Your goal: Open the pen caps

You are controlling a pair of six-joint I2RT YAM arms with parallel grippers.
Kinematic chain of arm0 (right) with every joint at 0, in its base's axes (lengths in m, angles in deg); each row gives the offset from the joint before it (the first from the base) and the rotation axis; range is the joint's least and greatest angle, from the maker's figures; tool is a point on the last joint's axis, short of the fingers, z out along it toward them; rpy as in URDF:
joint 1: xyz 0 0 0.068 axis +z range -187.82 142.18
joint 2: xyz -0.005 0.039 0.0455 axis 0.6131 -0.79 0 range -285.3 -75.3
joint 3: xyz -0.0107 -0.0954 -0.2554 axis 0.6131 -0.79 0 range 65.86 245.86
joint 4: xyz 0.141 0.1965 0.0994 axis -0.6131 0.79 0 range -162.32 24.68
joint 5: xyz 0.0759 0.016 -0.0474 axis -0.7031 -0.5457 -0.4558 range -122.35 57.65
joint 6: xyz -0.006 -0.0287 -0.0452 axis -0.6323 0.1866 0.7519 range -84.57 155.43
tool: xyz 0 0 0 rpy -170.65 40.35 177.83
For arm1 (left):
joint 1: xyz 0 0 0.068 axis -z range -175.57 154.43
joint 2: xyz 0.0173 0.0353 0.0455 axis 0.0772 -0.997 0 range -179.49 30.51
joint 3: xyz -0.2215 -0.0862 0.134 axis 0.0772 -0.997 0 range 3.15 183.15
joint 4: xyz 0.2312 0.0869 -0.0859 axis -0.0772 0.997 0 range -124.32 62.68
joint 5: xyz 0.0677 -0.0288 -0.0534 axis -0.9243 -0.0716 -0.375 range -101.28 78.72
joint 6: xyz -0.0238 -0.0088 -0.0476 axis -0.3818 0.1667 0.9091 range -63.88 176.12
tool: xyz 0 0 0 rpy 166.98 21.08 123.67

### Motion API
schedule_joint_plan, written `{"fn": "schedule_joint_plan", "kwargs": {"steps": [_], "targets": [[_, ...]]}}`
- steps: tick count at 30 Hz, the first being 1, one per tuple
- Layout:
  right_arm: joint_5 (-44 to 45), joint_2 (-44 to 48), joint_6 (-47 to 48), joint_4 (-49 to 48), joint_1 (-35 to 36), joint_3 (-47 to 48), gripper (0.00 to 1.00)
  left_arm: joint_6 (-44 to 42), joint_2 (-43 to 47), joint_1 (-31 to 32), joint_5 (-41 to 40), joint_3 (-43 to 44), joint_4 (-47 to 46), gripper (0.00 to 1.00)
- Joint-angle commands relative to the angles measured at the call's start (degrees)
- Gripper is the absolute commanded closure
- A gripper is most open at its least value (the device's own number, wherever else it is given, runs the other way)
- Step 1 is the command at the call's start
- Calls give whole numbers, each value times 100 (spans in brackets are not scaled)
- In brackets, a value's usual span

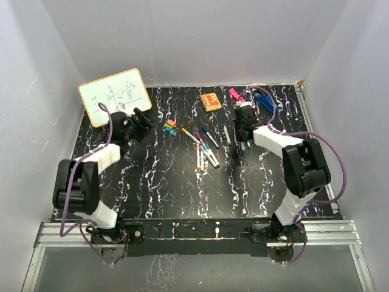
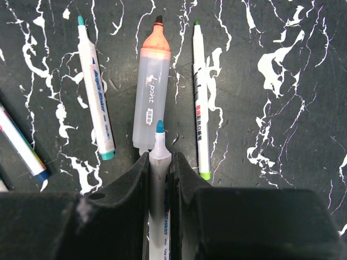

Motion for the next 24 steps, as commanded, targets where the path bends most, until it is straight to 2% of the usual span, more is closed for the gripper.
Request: {"fn": "schedule_joint_plan", "kwargs": {"steps": [1,6,15,24], "targets": [[220,-59,0,-604,-62,97,100,-207,925,-2,24,-127,-143,24],[361,-345,53,-733,-125,105,100,-250,1340,-2,-12,-218,-16,22],[158,-393,171,-764,-866,306,100,-163,1345,-2,86,-259,-114,21],[-118,-861,300,-831,-1287,595,100,-94,1348,-2,149,-307,-233,21]]}}
